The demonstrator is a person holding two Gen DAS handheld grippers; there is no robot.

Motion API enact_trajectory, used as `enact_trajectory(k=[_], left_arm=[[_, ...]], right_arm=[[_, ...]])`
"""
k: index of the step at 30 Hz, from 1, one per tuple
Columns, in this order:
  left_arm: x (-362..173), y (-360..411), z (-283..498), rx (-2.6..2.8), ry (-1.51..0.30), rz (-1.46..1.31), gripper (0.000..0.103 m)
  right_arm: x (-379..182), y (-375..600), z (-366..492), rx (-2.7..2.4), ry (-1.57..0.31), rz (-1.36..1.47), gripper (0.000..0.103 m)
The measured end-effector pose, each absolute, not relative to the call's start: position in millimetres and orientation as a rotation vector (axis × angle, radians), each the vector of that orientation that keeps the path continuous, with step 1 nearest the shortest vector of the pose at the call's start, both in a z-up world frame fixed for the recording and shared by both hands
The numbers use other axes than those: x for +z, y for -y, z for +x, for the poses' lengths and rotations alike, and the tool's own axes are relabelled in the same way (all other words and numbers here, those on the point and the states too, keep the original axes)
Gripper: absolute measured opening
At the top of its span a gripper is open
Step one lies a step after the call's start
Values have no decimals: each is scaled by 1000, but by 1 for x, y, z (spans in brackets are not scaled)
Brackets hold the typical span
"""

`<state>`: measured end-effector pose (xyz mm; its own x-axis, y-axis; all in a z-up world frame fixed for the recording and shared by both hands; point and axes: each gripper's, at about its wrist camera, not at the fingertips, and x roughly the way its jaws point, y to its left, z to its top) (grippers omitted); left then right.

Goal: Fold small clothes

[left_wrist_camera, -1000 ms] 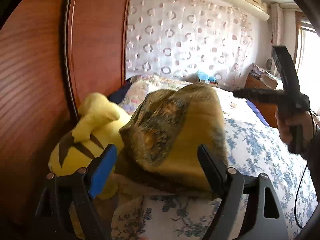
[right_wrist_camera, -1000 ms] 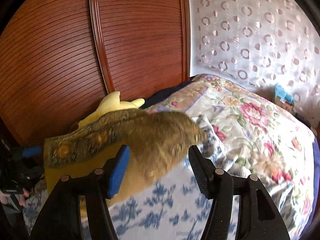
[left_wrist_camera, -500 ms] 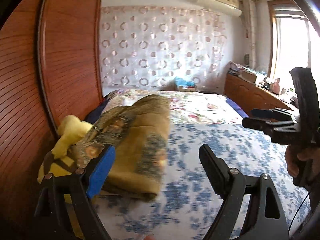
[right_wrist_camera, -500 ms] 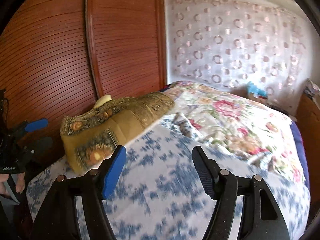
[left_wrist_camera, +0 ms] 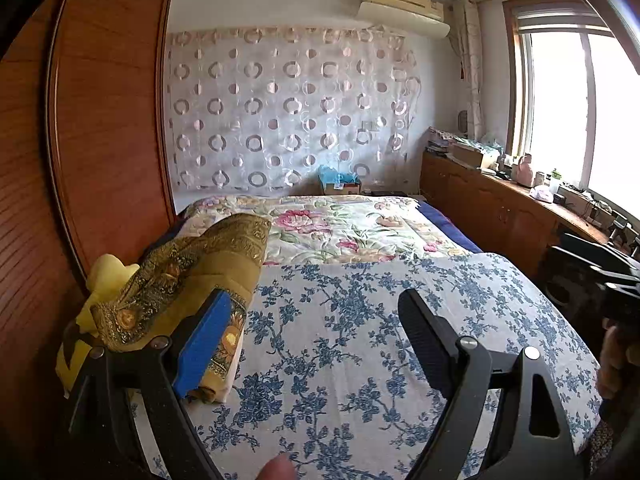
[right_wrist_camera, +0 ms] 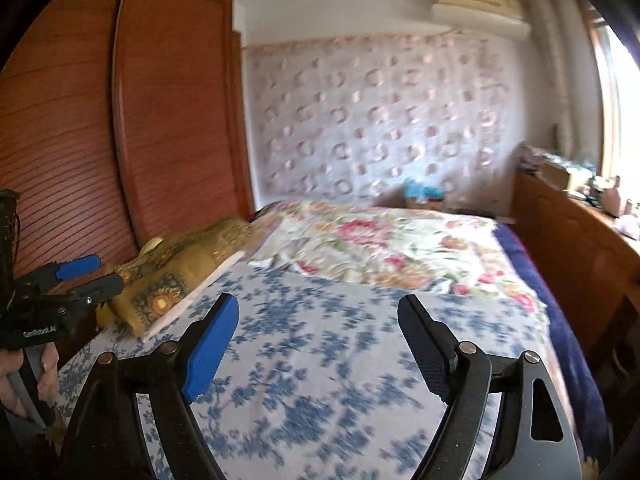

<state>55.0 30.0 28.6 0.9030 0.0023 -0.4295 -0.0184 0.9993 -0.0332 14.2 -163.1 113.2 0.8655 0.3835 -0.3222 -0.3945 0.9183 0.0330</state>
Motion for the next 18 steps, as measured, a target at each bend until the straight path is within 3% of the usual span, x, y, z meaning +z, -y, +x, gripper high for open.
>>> enact_trajectory(k=[10,18], left_arm=[[35,-15,45,14,-443,-15,86],[35,-13,42,18,-434,-14,86]], right_arm=[[127,164,-28,344,-278,-1,83],[100,164,-26,325,-277,4,83]])
